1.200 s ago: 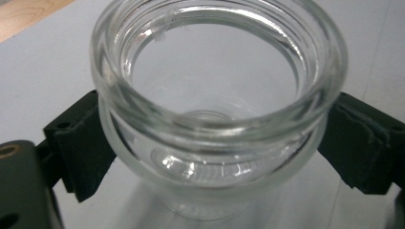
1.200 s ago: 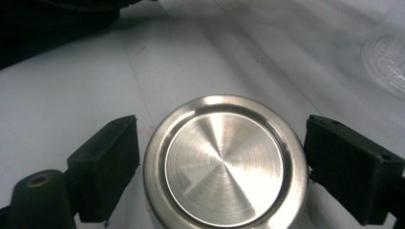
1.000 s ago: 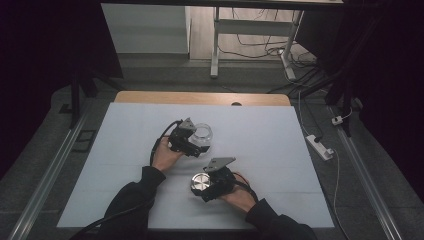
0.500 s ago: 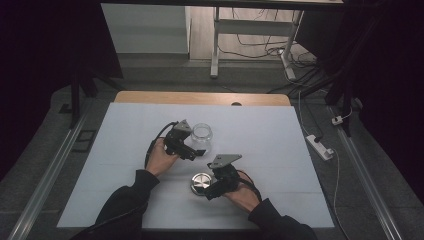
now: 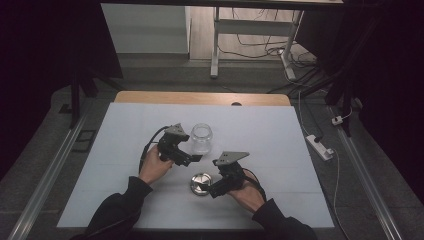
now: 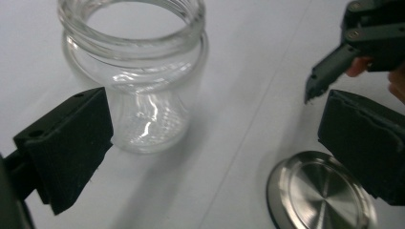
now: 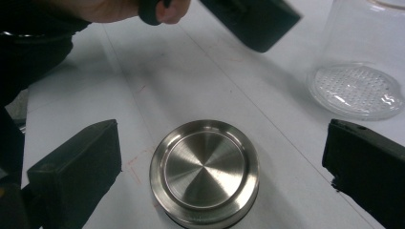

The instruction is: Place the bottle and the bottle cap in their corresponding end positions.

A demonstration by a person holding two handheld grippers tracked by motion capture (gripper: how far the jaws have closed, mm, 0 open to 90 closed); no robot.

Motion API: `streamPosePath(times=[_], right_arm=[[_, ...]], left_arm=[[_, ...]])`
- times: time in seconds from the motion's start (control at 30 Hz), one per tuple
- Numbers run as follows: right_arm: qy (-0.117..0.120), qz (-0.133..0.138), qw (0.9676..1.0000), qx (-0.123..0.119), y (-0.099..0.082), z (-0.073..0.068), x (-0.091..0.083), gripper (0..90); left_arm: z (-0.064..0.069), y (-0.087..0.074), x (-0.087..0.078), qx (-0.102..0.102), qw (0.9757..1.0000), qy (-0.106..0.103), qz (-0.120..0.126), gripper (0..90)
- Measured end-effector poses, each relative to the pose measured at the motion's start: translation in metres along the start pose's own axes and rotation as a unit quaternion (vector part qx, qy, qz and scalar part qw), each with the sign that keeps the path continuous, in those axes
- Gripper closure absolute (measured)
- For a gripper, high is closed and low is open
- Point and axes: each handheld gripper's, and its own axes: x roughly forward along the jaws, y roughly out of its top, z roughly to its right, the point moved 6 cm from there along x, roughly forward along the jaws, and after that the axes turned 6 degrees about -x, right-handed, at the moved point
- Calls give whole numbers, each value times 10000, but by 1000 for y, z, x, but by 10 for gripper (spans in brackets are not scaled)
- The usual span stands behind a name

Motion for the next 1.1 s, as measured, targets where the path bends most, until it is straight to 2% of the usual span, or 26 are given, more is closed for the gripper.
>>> streamPosePath(times=[0.17,0.33,0.53,0.7,0.8,1.1], right_arm=[[-21,39,10000,-2,0,0,-3,0],[-79,32,10000,-28,-1,0,-7,0],[-109,-1,9999,-57,-4,0,-11,0],[-129,-45,9999,-96,-5,-1,-13,0],[-151,-47,9998,-133,-5,-1,-15,0],[-202,-116,9995,-221,-7,-1,-23,0]], left_arm=[[9,-8,-5,45,10000,-50,0,0],[19,-16,-9,213,9997,-95,-47,0],[31,-25,-15,260,9995,-176,-67,0],[37,-30,-21,231,9993,-294,30,0],[40,-32,-24,135,9990,-422,72,0],[47,-42,-37,44,9992,-397,88,0]])
